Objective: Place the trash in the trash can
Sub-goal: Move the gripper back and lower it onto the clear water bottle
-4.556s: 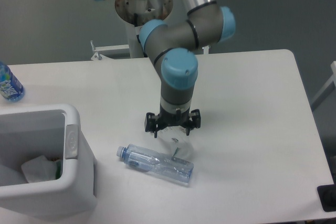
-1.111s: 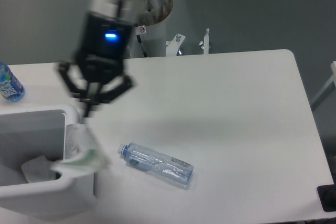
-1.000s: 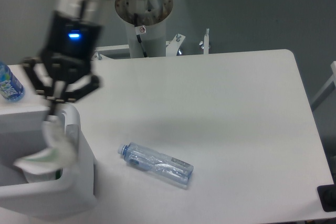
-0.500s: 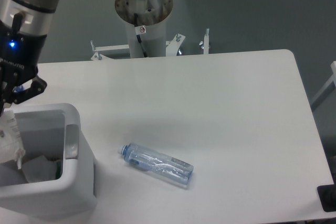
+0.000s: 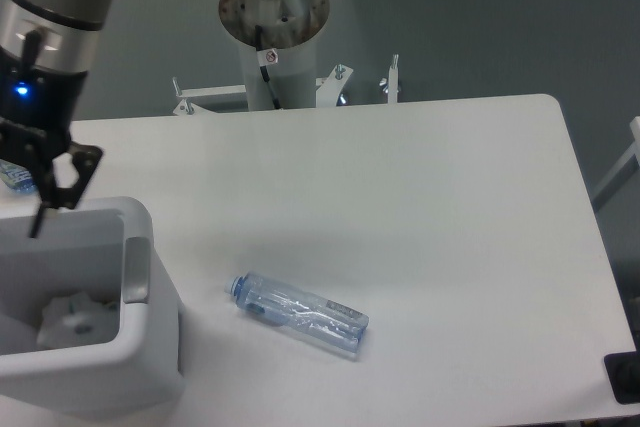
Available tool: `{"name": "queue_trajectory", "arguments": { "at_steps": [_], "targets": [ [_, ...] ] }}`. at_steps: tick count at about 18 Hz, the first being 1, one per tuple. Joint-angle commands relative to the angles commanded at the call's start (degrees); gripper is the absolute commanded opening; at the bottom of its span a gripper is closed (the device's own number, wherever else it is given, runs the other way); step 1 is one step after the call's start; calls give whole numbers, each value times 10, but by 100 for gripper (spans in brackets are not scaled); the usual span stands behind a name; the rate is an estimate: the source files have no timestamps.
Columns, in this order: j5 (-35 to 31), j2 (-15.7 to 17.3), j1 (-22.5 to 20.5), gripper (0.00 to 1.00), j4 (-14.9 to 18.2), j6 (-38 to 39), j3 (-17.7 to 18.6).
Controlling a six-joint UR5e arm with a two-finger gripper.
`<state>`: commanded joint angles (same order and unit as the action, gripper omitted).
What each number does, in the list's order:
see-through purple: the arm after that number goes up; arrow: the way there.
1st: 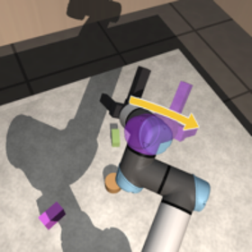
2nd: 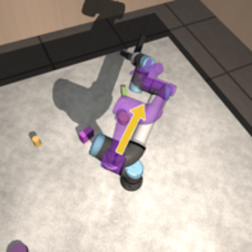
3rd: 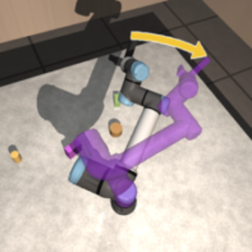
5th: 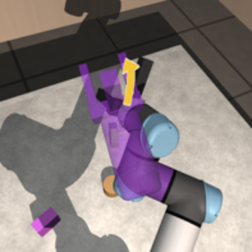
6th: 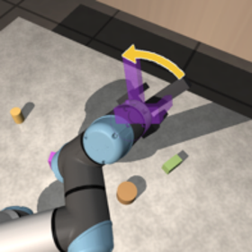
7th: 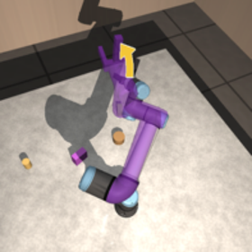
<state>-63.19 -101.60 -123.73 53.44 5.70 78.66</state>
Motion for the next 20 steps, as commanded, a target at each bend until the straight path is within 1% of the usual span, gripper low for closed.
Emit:
{"name": "queue_trajectory", "arguments": {
  "at_steps": [1, 3, 5, 6, 8, 10, 12, 14, 18, 20],
  "targets": [
    [-4, -1, -19, 100, 3, 4, 4],
    [-18, -1, -53, 100, 4, 5, 28],
    [-38, -3, -91, 100, 4, 9, 31],
    [-49, -6, -106, 100, 4, 24, 33],
    [-87, -17, -128, 100, 4, 47, 37],
    [-122, -30, -141, 100, 4, 71, 46],
    [-150, -47, -144, 100, 4, 97, 49],
    [-175, -59, -144, 100, 4, 100, 59],
    [-177, -81, -146, 100, 4, 120, 81],
    [-177, -99, -146, 100, 4, 141, 79]
  ]
}}
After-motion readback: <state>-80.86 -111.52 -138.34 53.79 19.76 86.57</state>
